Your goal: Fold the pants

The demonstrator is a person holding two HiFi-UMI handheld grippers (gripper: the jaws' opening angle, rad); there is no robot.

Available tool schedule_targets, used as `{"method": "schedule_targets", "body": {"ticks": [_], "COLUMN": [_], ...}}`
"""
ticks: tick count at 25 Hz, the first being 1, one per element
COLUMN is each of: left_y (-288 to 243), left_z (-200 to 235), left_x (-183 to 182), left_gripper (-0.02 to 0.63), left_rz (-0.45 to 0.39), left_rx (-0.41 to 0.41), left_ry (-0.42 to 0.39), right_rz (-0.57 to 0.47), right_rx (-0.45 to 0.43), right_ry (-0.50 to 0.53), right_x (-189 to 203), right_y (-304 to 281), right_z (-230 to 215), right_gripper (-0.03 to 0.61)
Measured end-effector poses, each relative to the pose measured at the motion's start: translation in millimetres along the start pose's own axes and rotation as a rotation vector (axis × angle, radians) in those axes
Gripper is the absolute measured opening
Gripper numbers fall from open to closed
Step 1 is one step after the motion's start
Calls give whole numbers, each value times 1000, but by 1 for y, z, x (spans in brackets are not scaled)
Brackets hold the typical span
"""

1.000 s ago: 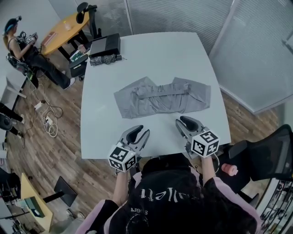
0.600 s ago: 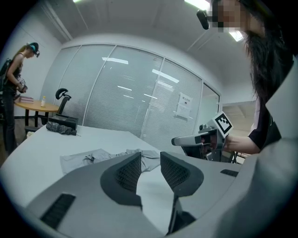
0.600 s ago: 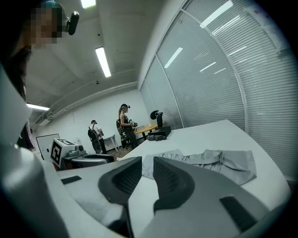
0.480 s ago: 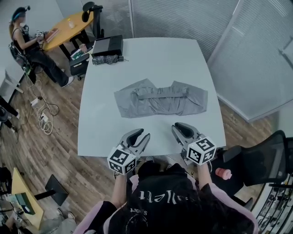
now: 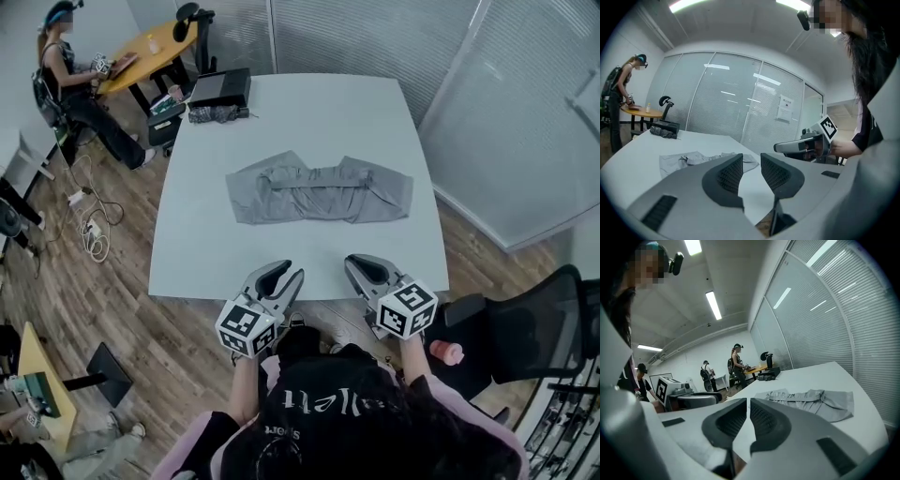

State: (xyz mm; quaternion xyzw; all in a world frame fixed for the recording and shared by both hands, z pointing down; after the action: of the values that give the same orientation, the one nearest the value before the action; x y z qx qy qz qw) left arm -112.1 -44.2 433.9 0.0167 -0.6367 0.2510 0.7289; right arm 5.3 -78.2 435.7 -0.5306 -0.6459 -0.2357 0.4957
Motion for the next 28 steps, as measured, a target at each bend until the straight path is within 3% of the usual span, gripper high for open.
{"method": "schedule_targets", "body": {"ticks": [9,15,28], "left_y": [38,67,107], "left_z": [-60,-91,-127], "left_x": [10,20,39], "left_gripper": [129,87,43], "left_rz": [-25,-37,-52], "left_rx": [-74,-108,-154], "left_ry": [-7,-14,-12], "right_rz": [-10,-18,5], "right_rx": [-84,-126,-193], "right_ry": [29,45,92], "right_x": [20,34,60], "right_y": [49,75,99], "right_z": [36,60,95], "right_gripper": [35,35,35]}}
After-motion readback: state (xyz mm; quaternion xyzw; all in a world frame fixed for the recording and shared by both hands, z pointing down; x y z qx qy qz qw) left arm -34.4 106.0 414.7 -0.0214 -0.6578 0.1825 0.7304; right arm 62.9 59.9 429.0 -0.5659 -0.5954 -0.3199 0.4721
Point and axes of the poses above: the fingertips, and each gripper's own axes: y backward along the fingers, z to its left, x out of its underside, the point moved 1 cm from there along y, backward along the fingers, and after that the axes turned 14 degrees about -x, right-handed, at the moved point
